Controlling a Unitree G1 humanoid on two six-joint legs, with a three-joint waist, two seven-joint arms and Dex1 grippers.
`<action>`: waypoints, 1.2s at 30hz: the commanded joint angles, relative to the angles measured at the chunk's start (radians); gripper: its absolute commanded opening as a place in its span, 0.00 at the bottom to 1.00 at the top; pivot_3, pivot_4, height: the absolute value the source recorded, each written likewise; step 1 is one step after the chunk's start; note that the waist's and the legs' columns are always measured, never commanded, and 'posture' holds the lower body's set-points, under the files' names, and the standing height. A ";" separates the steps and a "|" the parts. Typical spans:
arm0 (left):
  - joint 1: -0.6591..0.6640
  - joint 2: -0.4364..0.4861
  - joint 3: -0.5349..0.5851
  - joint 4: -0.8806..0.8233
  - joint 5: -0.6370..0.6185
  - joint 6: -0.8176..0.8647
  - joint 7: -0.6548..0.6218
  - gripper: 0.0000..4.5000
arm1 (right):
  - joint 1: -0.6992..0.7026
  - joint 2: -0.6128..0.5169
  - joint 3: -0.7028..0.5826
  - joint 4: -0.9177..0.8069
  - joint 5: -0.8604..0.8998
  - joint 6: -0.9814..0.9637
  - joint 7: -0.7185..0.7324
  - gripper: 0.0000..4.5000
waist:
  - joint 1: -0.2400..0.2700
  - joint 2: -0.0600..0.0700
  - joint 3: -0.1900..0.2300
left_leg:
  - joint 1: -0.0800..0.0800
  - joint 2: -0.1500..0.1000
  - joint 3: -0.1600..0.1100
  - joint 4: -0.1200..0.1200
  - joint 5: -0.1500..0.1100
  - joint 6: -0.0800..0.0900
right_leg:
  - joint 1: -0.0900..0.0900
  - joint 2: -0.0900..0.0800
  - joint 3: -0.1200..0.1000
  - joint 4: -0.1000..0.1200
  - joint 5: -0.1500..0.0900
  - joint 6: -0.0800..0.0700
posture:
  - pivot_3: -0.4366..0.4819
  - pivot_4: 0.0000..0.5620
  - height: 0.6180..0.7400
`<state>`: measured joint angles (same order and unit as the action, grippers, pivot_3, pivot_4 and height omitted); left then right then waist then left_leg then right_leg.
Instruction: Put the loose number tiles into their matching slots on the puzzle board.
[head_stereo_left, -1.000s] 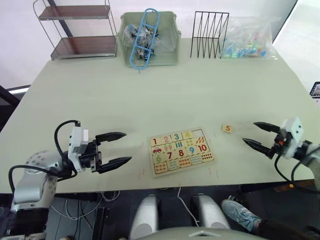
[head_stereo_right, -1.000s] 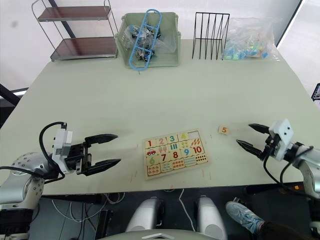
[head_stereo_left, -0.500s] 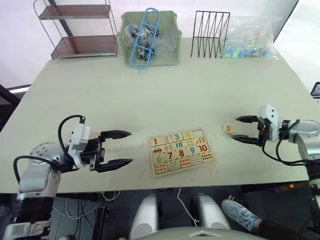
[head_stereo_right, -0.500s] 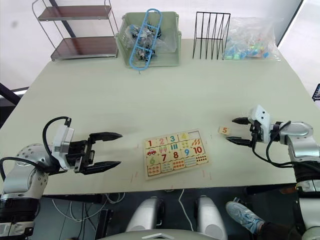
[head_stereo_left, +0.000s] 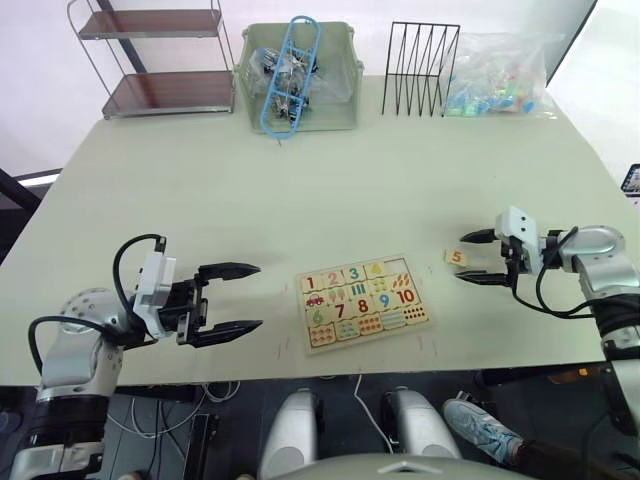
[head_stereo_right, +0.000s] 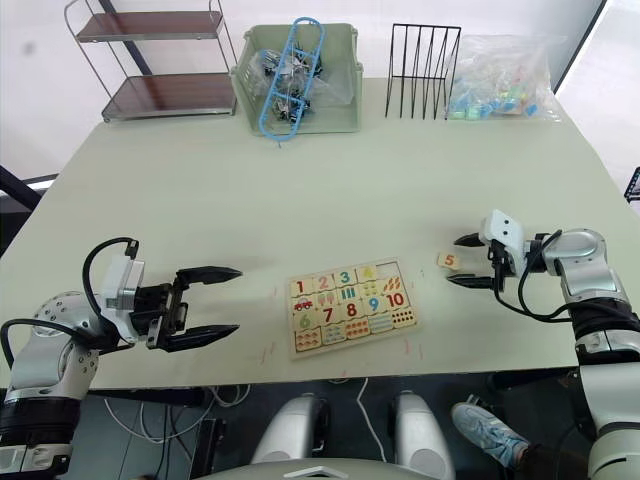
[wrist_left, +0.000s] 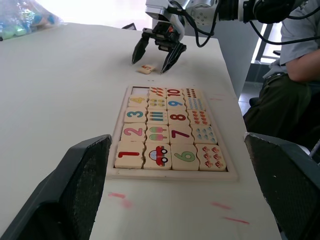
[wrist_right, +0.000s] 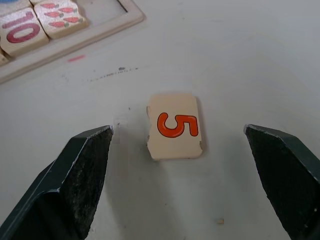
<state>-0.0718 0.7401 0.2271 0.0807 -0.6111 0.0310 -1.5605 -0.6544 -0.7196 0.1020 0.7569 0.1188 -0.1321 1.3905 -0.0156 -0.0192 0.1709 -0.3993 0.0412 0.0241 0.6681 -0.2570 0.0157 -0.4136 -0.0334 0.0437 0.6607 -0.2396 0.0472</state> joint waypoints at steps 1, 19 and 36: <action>-0.008 0.001 0.020 -0.001 -0.017 -0.023 -0.017 1.00 | -0.022 0.004 -0.011 0.014 -0.005 -0.031 0.004 0.98 | -0.001 0.000 0.000 | 0.000 0.000 0.000 0.000 0.000 0.000 | 0.000 0.000 0.000 0.000 0.000 0.000 | 0.48 0.27 1.00; -0.017 -0.004 0.027 0.027 -0.018 -0.036 -0.014 1.00 | -0.012 0.021 -0.024 -0.093 0.009 -0.008 -0.004 0.19 | -0.003 0.000 0.000 | 0.000 0.000 0.000 0.000 0.000 0.000 | 0.000 0.000 0.000 0.001 0.000 0.000 | 0.48 0.27 1.00; 0.020 -0.013 0.018 -0.035 -0.020 -0.038 0.008 1.00 | 0.010 -0.042 0.150 -0.775 -0.002 0.512 0.004 0.19 | 0.000 0.001 0.001 | 0.000 0.000 -0.001 0.000 0.000 0.000 | -0.001 0.000 -0.001 0.001 0.000 0.000 | 0.48 0.27 1.00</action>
<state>-0.0582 0.7268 0.2280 0.0841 -0.6117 -0.0028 -1.5545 -0.6135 -0.7424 0.2313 0.0498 0.1358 0.3303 1.3971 -0.0157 -0.0181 0.1716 -0.3996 0.0416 0.0232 0.6681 -0.2570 0.0157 -0.4144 -0.0334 0.0429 0.6614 -0.2397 0.0471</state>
